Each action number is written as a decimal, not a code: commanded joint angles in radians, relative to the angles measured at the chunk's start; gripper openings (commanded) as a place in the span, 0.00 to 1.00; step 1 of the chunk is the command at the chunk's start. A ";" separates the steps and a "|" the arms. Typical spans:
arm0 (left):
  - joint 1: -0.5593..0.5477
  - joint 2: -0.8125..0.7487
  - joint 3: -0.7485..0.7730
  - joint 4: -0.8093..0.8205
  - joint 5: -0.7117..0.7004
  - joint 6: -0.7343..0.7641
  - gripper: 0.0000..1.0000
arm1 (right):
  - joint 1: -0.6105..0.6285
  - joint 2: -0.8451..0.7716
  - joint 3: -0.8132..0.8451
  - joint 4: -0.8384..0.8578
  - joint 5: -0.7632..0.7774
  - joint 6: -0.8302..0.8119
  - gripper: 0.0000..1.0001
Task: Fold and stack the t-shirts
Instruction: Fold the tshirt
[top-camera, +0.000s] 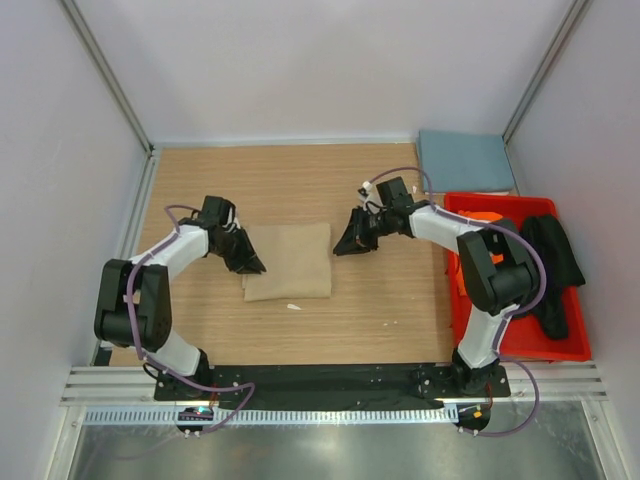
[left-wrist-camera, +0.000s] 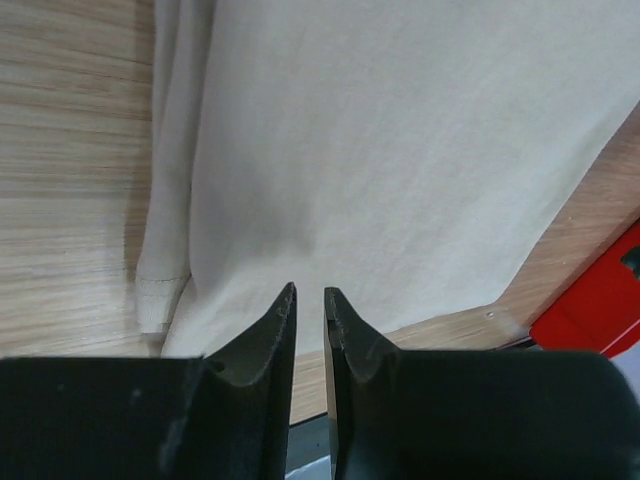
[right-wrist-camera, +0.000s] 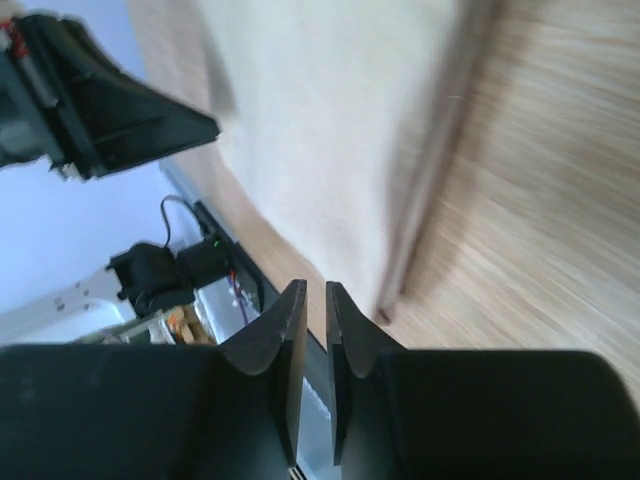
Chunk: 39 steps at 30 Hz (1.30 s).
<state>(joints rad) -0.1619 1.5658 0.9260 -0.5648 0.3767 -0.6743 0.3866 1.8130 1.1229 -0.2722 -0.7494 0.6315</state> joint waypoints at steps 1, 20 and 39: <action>0.027 -0.040 -0.004 0.043 0.002 -0.013 0.16 | 0.080 0.038 0.069 0.125 -0.174 0.028 0.18; 0.062 0.093 -0.095 0.049 -0.139 0.039 0.04 | 0.187 0.241 0.055 -0.094 -0.143 -0.217 0.12; -0.195 0.161 -0.055 0.531 0.289 -0.309 0.04 | 0.186 0.226 0.083 0.044 -0.162 -0.053 0.13</action>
<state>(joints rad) -0.3241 1.6699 0.8742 -0.2173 0.5838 -0.8764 0.5755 2.0106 1.1934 -0.2871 -0.8936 0.5507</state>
